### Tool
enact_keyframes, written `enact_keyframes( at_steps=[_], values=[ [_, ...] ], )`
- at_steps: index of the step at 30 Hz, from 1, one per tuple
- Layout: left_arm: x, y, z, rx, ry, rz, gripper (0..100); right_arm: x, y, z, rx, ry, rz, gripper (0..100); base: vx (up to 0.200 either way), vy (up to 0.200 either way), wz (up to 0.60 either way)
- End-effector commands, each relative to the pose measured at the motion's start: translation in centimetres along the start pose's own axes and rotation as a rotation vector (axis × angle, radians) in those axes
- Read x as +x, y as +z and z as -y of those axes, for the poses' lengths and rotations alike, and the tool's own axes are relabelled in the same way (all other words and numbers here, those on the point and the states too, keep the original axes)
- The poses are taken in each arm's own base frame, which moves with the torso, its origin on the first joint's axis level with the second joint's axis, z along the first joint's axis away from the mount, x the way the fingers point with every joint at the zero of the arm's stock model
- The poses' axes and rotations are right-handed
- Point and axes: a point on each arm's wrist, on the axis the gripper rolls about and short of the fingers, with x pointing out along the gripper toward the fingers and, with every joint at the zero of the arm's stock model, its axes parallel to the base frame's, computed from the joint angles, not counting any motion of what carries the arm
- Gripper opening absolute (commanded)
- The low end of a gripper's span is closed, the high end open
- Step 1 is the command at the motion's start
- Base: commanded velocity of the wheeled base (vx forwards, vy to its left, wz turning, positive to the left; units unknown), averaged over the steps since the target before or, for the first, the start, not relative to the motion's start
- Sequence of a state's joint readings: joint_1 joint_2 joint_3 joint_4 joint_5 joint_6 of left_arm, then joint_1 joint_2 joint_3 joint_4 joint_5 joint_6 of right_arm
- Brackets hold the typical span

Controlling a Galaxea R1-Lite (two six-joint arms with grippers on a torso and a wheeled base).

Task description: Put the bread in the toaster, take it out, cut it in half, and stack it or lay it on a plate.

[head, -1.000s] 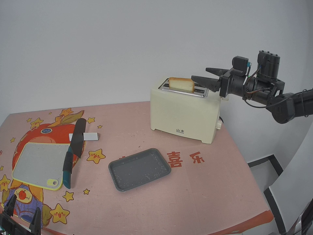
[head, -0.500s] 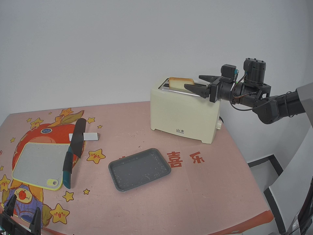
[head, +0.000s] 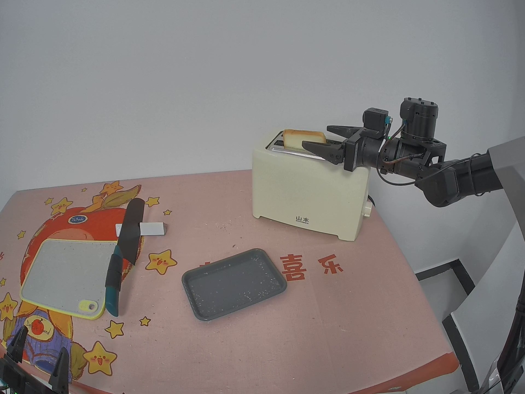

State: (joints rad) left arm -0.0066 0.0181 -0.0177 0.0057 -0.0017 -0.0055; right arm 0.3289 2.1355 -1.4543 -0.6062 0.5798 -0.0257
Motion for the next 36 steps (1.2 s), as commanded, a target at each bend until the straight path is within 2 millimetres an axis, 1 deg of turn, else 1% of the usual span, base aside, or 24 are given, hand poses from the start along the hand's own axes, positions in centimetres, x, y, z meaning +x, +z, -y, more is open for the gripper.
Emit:
enact_keyframes(
  at_steps=[1, 8, 9, 17, 23, 27, 30, 31, 33, 36],
  values=[
    [0.1, -0.4, 0.0, -0.001, 0.001, -0.009, 100, 0.3, -0.1, -0.1, -0.001, 0.006, 0.0, 100, 0.0, 0.0, 0.0],
    [0.1, -0.4, 0.0, -0.001, 0.001, -0.009, 100, 0.4, 0.1, -0.5, 0.012, 0.003, -0.024, 100, 0.0, 0.0, 0.0],
    [0.1, -0.4, 0.0, -0.001, 0.001, -0.009, 100, 0.4, 0.1, -0.5, 0.011, -0.001, -0.037, 0, 0.0, 0.0, 0.0],
    [0.1, -0.4, 0.0, -0.001, 0.001, -0.009, 100, 0.8, 0.1, -0.9, -0.006, 0.012, -0.038, 0, 0.0, 0.0, 0.0],
    [0.1, -0.4, 0.0, -0.001, 0.001, -0.009, 100, 0.8, 0.1, -0.9, -0.009, 0.01, -0.035, 0, 0.0, 0.0, 0.0],
    [0.1, -0.4, 0.0, -0.001, 0.001, -0.009, 100, 0.6, 0.6, -0.9, -0.017, 0.008, -0.02, 0, 0.0, 0.0, 0.0],
    [0.1, -0.4, 0.0, -0.001, 0.001, -0.009, 100, 0.4, 1.3, -1.1, -0.019, -0.002, -0.009, 0, 0.0, 0.0, 0.0],
    [0.1, -0.4, 0.0, -0.001, 0.001, -0.009, 100, 0.1, 1.9, -1.2, -0.029, -0.004, 0.008, 0, 0.0, 0.0, 0.0],
    [0.1, -0.4, 0.0, -0.001, 0.001, -0.009, 100, -0.2, 2.2, -1.1, -0.033, -0.007, 0.014, 0, 0.0, 0.0, 0.0],
    [0.1, -0.5, 0.0, -0.001, 0.001, -0.011, 100, -1.3, 4.1, -1.6, -0.052, -0.015, 0.055, 0, 0.0, 0.0, 0.0]
  ],
)
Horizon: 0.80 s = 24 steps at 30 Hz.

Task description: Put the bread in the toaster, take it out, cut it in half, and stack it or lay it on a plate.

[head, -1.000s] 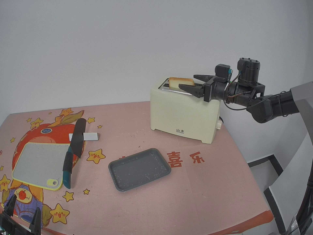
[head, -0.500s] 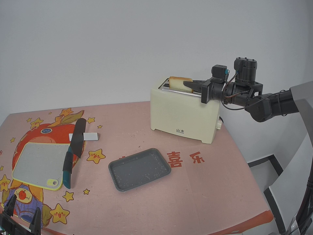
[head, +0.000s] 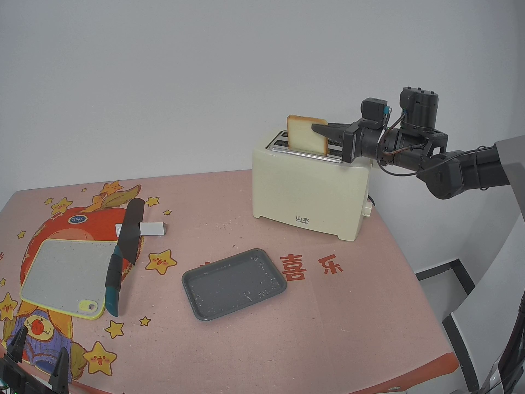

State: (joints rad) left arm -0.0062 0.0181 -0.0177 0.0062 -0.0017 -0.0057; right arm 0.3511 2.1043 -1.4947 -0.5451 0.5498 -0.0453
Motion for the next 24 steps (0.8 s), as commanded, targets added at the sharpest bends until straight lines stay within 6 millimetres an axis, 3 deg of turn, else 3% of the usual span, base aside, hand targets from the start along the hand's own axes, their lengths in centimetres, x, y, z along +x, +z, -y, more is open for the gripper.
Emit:
enact_keyframes(
  at_steps=[1, 13, 24],
  values=[
    [0.1, -0.4, 0.0, 0.0, 0.0, -0.009, 100, -1.6, 2.8, -0.7, -0.028, -0.006, 0.057, 0, 0.0, 0.0, 0.0],
    [0.1, -0.4, 0.0, 0.0, 0.0, -0.009, 100, -7.7, 8.7, -4.5, -0.005, 0.008, 0.169, 0, 0.0, 0.0, 0.0],
    [0.1, -0.4, 0.0, 0.0, 0.0, -0.009, 100, -9.6, 7.6, -5.8, 0.011, 0.011, 0.138, 0, 0.0, 0.0, 0.0]
  ],
)
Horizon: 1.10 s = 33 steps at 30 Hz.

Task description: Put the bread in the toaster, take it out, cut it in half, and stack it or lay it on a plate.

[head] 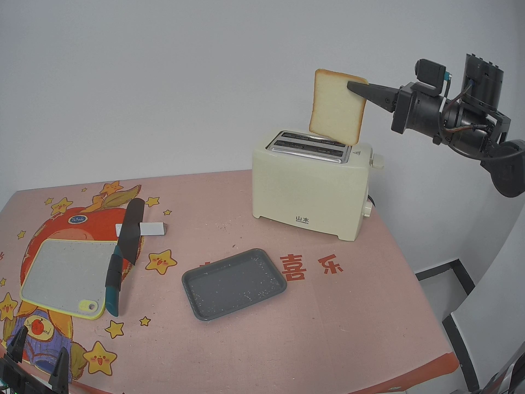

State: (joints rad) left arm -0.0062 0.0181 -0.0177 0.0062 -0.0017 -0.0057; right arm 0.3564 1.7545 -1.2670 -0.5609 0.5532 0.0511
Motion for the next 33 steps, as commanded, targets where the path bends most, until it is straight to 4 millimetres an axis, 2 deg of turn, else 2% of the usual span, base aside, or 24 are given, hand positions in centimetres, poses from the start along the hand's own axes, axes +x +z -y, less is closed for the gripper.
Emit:
enact_keyframes(
  at_steps=[1, 5, 9, 15, 21, 27, 33],
  values=[
    [0.1, -0.4, 0.0, 0.0, 0.0, -0.009, 100, -1.1, 1.0, -0.9, -0.032, 0.004, 0.047, 0, 0.0, 0.0, 0.0],
    [0.1, -0.4, 0.0, 0.0, 0.0, -0.009, 100, -0.9, 1.6, -1.0, -0.069, -0.018, 0.122, 0, 0.0, 0.0, 0.0],
    [0.1, -0.4, 0.0, 0.0, 0.0, -0.009, 100, -1.0, 0.9, -1.0, -0.044, -0.107, 0.134, 0, 0.0, 0.0, 0.0],
    [0.1, -0.4, 0.0, 0.0, 0.0, -0.009, 100, -1.1, 1.5, -1.6, 0.045, -0.092, 0.177, 0, 0.0, 0.0, 0.0],
    [0.1, -0.4, 0.0, 0.0, 0.0, -0.009, 100, -0.9, 1.2, -1.8, 0.022, -0.078, 0.229, 0, 0.0, 0.0, 0.0],
    [0.1, -0.4, 0.0, 0.0, 0.0, -0.009, 100, -1.1, -0.2, -1.3, 0.031, -0.096, 0.208, 0, 0.0, 0.0, 0.0],
    [0.1, -0.4, 0.0, 0.0, 0.0, -0.009, 100, -2.3, -2.0, -2.2, 0.035, -0.09, 0.144, 0, 0.0, 0.0, 0.0]
  ],
)
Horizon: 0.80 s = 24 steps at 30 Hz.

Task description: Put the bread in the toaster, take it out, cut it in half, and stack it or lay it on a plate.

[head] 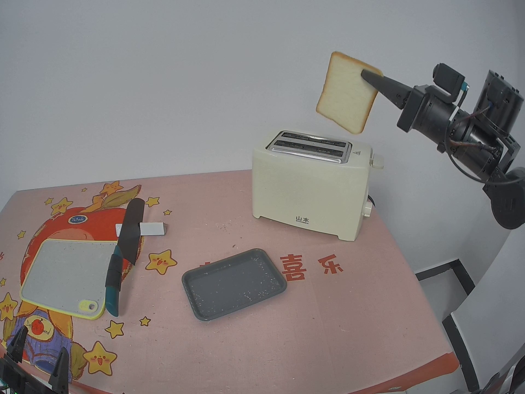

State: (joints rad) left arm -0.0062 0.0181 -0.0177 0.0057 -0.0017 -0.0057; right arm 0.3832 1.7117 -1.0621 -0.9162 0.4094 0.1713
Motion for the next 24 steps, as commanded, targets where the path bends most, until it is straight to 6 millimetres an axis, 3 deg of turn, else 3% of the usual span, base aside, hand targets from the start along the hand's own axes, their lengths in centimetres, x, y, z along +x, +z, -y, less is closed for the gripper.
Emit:
enact_keyframes(
  at_steps=[1, 5, 17, 24],
  values=[
    [0.1, -0.4, 0.0, 0.0, 0.0, -0.009, 100, -1.5, -1.3, -0.8, 0.001, 0.01, -0.057, 0, 0.0, 0.0, 0.0],
    [0.1, -0.4, 0.0, 0.0, 0.0, -0.009, 100, -3.4, -3.3, -2.2, 0.04, 0.048, -0.139, 0, 0.0, 0.0, 0.0],
    [0.1, -0.4, 0.0, 0.0, 0.0, -0.009, 100, -7.8, -6.0, -3.6, 0.098, 0.042, -0.263, 0, 0.0, 0.0, 0.0],
    [0.1, -0.4, 0.0, 0.0, 0.0, -0.009, 100, -9.4, -8.4, -5.0, 0.038, 0.179, -0.32, 0, 0.0, 0.0, 0.0]
  ],
)
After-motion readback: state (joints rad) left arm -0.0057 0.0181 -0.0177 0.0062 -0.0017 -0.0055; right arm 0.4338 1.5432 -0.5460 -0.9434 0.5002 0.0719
